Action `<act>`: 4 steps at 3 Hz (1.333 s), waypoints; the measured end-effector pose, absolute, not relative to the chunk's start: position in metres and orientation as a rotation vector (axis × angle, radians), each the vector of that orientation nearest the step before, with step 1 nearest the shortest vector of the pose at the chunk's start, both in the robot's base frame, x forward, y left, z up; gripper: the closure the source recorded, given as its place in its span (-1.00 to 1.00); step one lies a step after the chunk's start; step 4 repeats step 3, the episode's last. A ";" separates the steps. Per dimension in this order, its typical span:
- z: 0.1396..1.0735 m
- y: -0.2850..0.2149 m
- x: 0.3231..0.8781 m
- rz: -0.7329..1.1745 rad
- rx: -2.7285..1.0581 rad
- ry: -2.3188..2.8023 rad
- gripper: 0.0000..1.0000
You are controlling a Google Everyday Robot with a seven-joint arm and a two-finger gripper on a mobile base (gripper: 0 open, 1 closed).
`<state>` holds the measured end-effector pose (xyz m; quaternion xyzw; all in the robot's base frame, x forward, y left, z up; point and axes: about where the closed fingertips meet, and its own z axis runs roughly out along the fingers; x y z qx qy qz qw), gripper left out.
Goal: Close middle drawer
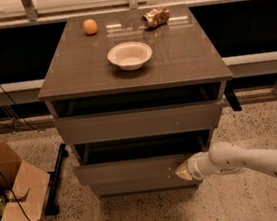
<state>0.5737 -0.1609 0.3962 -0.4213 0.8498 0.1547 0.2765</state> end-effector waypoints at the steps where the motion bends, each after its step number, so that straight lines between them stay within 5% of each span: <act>1: 0.396 -0.161 0.574 0.415 -1.132 2.282 -0.39; 2: 0.419 -0.160 0.603 0.350 -1.152 2.215 -1.00; 4: 0.419 -0.160 0.603 0.350 -1.152 2.215 -1.00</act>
Offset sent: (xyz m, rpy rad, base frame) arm 0.0370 -0.0044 0.0272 -0.0228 -0.0981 0.0007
